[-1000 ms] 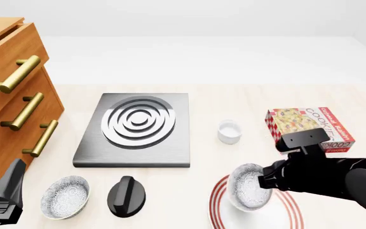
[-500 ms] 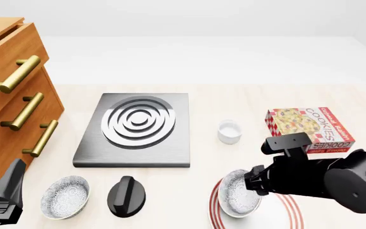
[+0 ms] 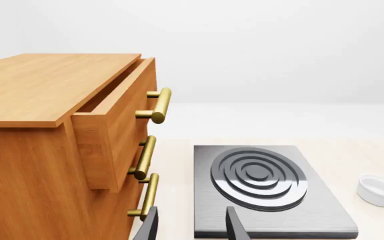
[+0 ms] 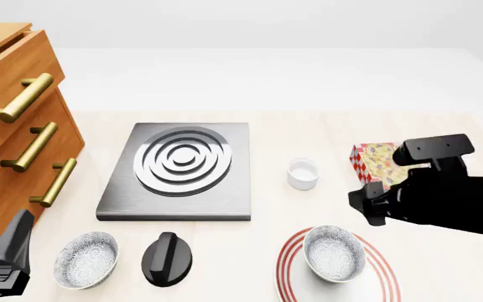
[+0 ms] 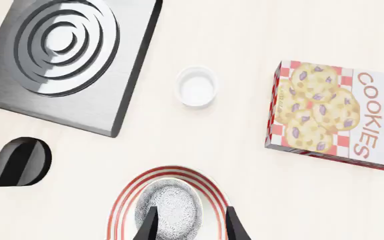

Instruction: Pick the akita bowl between the plate and the ramekin and place it on the plate.

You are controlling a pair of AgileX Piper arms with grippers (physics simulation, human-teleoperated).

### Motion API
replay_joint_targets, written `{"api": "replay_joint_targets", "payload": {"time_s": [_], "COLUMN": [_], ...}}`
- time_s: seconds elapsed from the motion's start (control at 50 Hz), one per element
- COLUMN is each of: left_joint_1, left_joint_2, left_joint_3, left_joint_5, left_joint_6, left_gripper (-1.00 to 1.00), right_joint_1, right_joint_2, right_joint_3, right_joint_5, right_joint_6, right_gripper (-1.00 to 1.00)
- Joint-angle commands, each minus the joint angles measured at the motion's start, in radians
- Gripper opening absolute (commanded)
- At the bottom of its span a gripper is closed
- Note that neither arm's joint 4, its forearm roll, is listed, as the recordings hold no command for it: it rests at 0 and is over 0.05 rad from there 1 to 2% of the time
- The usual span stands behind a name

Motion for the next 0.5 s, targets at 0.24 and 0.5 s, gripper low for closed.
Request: {"api": "replay_joint_targets", "payload": {"time_s": [0.24,0.5], "left_joint_1": [0.0,0.0], "left_joint_2": [0.0,0.0], "left_joint_3": [0.0,0.0], "left_joint_5": [0.0,0.0], "left_joint_6": [0.0,0.0], "left_gripper": [1.0,1.0], "right_joint_1": [-0.048,-0.195], "right_joint_2": [-0.239,-0.308], "right_joint_3": [-0.284,-0.356], "right_joint_5": [0.23,0.048], "right_joint_6": [-0.062,-0.104], "right_gripper": [1.0,1.0]}}
